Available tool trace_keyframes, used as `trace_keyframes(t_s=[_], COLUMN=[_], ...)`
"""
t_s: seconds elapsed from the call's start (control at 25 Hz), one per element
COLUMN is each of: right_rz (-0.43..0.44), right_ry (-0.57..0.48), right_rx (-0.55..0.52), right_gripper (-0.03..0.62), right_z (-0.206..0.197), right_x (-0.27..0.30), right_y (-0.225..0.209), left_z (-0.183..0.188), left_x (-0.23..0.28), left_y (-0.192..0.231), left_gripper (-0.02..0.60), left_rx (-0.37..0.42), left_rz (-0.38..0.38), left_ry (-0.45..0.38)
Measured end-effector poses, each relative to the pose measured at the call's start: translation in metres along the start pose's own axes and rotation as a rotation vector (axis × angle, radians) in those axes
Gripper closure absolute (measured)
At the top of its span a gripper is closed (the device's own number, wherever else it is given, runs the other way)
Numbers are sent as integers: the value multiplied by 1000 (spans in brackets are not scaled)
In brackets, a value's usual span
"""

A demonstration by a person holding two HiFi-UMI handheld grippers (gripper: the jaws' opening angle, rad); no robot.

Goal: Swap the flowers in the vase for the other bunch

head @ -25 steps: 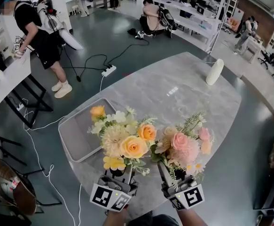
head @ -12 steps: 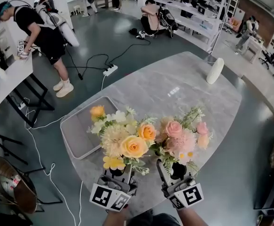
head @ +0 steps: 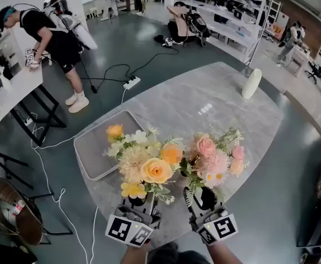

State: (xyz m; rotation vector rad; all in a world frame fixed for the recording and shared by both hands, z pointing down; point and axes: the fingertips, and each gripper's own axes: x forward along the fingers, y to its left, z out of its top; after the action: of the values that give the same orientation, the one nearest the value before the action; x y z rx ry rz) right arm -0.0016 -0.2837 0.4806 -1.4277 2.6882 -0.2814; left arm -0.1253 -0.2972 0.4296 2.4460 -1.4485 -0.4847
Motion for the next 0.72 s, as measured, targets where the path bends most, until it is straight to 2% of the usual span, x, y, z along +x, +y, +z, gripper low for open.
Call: trace_keyframes(t_s=[0.24, 0.44, 0.52, 0.72], right_rz=[35, 47, 55, 103], right_ry=[11, 42, 21, -4], right_rx=[25, 20, 21, -16], right_gripper=[391, 393, 393, 408], right_z=[5, -23, -29, -9], right_x=[-1, -24, -36, -51], right_y=[15, 14, 17, 32], left_z=[9, -12, -23, -21], left_x=[-16, -35, -45, -55], left_y=[-3, -10, -17, -36], left_gripper=[497, 497, 497, 497], left_rx=[-7, -16, -17, -16], left_rz=[28, 44, 41, 43], left_ry=[-1, -30, -35, -32])
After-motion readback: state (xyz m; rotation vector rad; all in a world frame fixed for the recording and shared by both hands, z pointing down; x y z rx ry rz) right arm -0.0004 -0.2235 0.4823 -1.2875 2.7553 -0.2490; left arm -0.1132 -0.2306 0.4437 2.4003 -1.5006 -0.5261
